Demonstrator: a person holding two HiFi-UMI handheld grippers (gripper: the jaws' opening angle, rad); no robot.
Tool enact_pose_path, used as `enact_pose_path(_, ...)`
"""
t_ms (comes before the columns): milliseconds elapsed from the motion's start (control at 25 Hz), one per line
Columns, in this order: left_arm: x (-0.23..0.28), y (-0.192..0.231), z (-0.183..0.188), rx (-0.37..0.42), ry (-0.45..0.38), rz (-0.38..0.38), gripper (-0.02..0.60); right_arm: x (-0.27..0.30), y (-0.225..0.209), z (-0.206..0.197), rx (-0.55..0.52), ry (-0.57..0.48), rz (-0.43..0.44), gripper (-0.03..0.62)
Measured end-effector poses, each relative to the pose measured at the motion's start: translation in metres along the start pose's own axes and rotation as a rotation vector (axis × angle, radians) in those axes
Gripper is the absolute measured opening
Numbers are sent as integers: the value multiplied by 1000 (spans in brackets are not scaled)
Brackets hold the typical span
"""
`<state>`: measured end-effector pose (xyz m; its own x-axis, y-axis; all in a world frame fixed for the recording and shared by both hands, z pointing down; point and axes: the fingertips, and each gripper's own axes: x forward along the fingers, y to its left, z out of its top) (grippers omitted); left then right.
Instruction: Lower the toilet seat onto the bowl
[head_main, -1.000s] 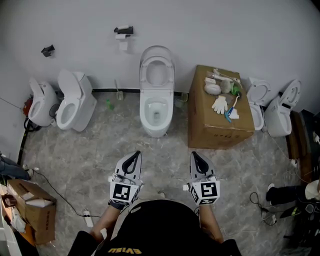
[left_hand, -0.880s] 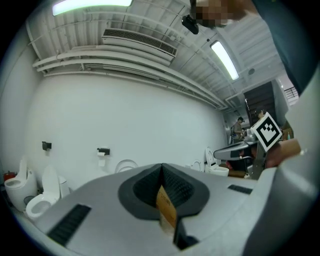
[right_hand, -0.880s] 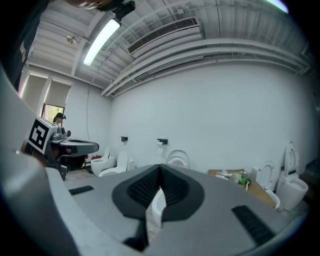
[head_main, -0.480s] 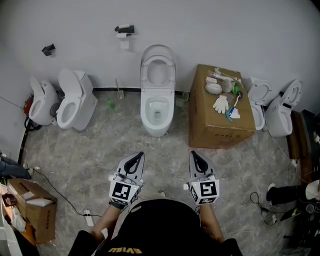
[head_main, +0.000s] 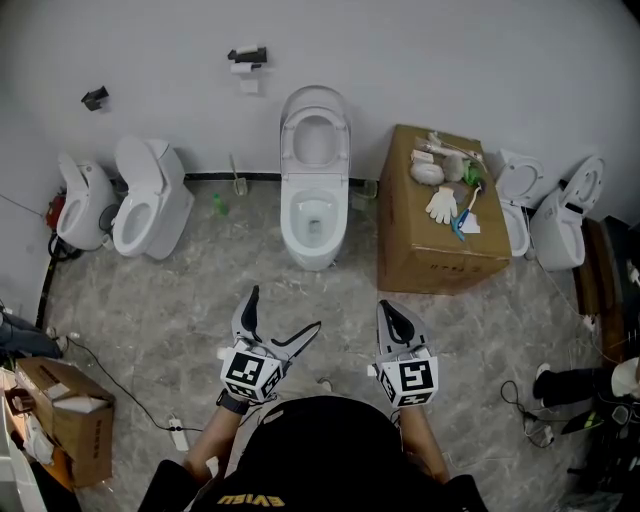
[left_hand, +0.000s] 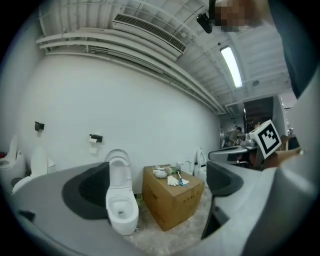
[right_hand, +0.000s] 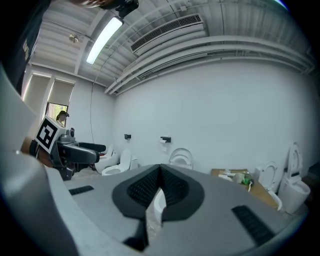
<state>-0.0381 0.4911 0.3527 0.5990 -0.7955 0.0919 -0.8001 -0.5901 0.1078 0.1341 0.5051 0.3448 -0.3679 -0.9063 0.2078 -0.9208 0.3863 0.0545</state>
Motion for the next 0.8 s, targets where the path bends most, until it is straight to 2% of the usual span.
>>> enact_pose_path(600,0,23,1,-8,16,61,583,12,-5,0,7,9,15,-8)
enact_pose_path(800,-6,48,5,-32,14,139,583,16,-6,-5,8,28,31,-8)
